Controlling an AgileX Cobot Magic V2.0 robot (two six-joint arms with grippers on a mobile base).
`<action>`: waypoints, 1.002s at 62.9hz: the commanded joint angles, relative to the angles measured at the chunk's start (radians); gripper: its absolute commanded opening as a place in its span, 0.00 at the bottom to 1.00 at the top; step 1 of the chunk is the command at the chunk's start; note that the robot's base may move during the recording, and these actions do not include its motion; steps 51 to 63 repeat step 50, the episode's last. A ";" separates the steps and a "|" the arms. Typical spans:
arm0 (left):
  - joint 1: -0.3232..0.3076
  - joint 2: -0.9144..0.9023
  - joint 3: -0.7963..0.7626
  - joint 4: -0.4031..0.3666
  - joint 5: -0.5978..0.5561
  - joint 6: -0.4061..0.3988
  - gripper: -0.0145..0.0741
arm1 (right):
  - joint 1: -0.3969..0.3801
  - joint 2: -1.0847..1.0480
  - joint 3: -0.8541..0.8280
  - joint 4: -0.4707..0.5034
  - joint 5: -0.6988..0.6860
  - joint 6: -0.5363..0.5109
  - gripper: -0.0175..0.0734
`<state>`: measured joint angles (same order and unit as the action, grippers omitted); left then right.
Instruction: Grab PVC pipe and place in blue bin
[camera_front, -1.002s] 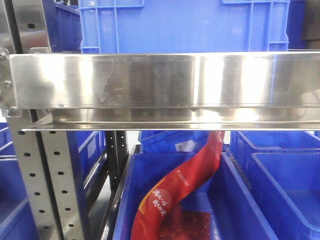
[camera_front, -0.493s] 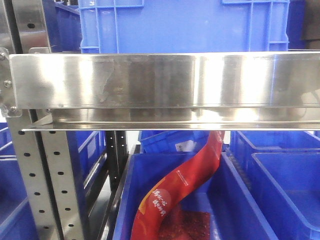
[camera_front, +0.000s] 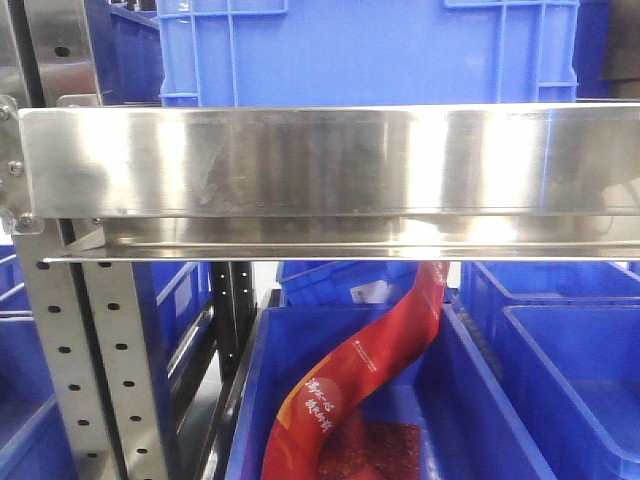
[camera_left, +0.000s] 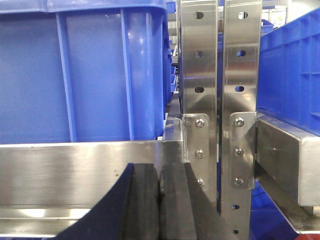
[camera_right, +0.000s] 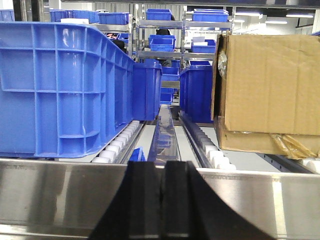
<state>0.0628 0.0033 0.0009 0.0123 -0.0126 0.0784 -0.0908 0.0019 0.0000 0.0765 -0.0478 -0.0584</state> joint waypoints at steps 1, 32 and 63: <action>0.002 -0.003 -0.001 0.001 -0.022 -0.005 0.04 | 0.001 -0.002 0.000 -0.005 -0.020 -0.001 0.02; 0.002 -0.003 -0.001 0.001 -0.022 -0.005 0.04 | 0.001 -0.002 0.000 -0.005 -0.020 -0.001 0.02; 0.002 -0.003 -0.001 0.001 -0.022 -0.005 0.04 | 0.001 -0.002 0.000 -0.005 -0.020 -0.001 0.02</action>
